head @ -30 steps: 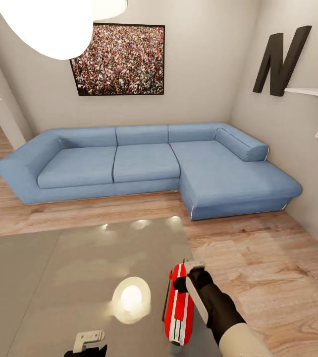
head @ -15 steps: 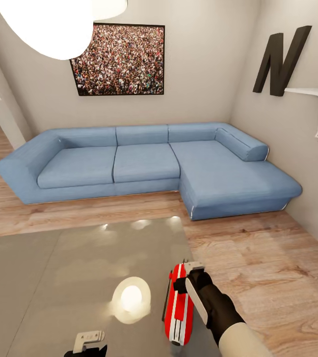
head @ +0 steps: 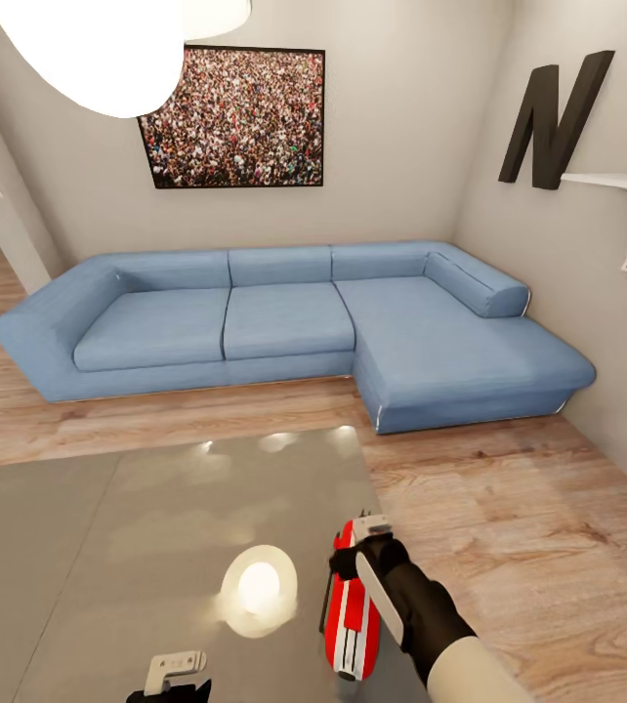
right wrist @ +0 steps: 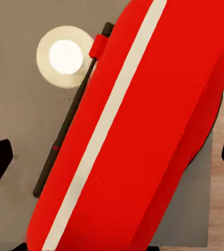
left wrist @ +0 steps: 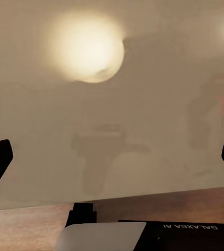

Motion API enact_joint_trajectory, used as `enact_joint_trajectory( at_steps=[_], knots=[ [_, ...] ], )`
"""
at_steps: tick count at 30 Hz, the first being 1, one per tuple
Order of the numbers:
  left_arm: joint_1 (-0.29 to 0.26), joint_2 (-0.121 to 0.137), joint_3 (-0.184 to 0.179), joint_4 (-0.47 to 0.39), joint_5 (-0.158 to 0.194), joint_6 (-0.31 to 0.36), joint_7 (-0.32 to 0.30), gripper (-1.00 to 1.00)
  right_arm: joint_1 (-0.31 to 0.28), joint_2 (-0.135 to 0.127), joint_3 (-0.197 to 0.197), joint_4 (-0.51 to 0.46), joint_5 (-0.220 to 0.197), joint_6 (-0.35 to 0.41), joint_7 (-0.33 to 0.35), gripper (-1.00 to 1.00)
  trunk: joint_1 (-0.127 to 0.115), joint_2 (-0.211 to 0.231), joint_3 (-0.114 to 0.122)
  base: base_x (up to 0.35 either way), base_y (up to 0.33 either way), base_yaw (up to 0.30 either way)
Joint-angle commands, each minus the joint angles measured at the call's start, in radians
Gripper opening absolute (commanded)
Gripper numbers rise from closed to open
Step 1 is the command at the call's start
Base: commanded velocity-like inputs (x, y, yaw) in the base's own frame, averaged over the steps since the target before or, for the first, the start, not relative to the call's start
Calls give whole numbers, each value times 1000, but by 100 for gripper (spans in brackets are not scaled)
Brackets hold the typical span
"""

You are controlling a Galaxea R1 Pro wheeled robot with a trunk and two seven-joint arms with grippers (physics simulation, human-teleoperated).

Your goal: Turn on the radio receiver that's on the table in the living room.

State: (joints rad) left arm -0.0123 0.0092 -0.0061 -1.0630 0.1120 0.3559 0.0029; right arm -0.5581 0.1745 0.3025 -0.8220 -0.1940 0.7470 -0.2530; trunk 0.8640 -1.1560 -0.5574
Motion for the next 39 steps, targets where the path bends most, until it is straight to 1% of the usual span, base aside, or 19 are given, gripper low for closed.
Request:
enact_joint_trajectory(
  at_steps=[1,4,5,8,19,29,35,39],
  knots=[
    [0,0,0,0,0,0,-1,100,0,0,15,2,-12,-9,0,100,0,0,0,0,0,0],
    [0,0,0,0,0,0,-1,100,0,0,26,21,-20,-17,0,100,0,0,0,0,0,0],
    [0,0,0,1,0,0,-1,100,0,0,30,39,-23,-32,0,100,0,0,0,0,0,0],
    [0,0,0,1,0,0,0,100,0,0,32,64,-24,-61,0,100,0,0,0,0,0,0],
    [0,0,0,2,0,0,-1,100,3,0,33,145,-25,-118,0,100,0,0,0,0,0,0],
    [0,0,0,2,0,0,-4,100,3,0,32,168,-25,-133,1,100,0,0,0,0,0,0],
    [0,-1,0,2,0,0,-4,100,3,0,33,216,-25,-178,1,100,0,0,0,0,0,0],
    [0,-1,0,2,0,0,-4,100,3,0,33,224,-25,-187,1,100,0,0,0,0,0,0]
  ],
)
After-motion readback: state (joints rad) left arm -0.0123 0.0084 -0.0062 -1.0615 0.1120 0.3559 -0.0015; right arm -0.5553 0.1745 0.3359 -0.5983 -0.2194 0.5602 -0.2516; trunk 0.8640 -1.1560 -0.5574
